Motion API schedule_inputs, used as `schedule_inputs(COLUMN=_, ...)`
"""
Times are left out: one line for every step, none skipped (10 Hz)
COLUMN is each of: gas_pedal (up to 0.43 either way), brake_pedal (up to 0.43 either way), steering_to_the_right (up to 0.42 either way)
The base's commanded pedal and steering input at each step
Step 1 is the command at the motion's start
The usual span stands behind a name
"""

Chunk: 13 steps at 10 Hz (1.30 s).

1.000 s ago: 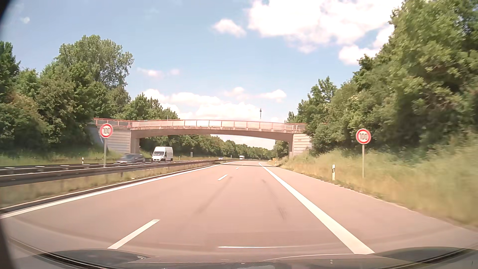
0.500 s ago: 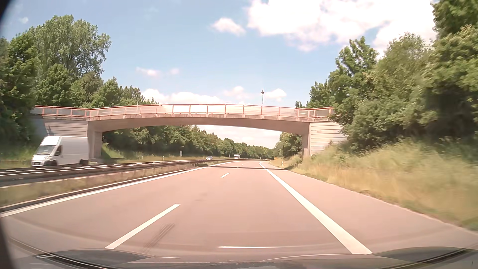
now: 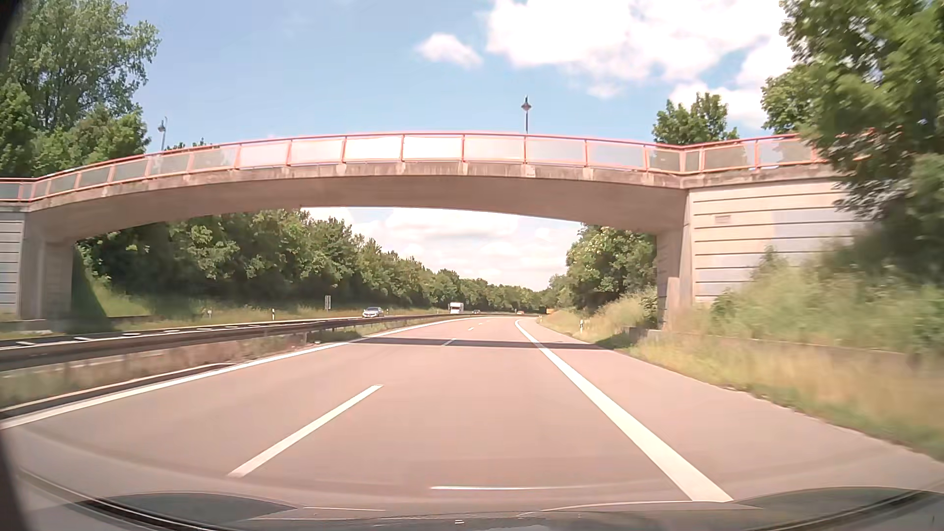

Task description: Follow the waypoints while adhering to traffic rules and regulations

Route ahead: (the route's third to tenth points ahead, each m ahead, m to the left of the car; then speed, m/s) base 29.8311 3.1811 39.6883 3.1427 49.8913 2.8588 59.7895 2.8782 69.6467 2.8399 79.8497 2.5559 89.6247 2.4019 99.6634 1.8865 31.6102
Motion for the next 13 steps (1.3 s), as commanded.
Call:
schedule_inputs(gas_pedal=0.228, brake_pedal=0.012, steering_to_the_right=0.0)
schedule_inputs(gas_pedal=0.228, brake_pedal=0.012, steering_to_the_right=0.0)
schedule_inputs(gas_pedal=0.24, brake_pedal=0.012, steering_to_the_right=0.0)
schedule_inputs(gas_pedal=0.24, brake_pedal=0.012, steering_to_the_right=0.0)
schedule_inputs(gas_pedal=0.248, brake_pedal=0.012, steering_to_the_right=0.0)
schedule_inputs(gas_pedal=0.248, brake_pedal=0.012, steering_to_the_right=0.0)
schedule_inputs(gas_pedal=0.248, brake_pedal=0.006, steering_to_the_right=-0.002)
schedule_inputs(gas_pedal=0.248, brake_pedal=0.012, steering_to_the_right=-0.004)
schedule_inputs(gas_pedal=0.248, brake_pedal=0.012, steering_to_the_right=-0.005)
schedule_inputs(gas_pedal=0.26, brake_pedal=0.012, steering_to_the_right=-0.004)
schedule_inputs(gas_pedal=0.268, brake_pedal=0.012, steering_to_the_right=-0.003)
schedule_inputs(gas_pedal=0.268, brake_pedal=0.012, steering_to_the_right=-0.002)
schedule_inputs(gas_pedal=0.268, brake_pedal=0.012, steering_to_the_right=-0.002)
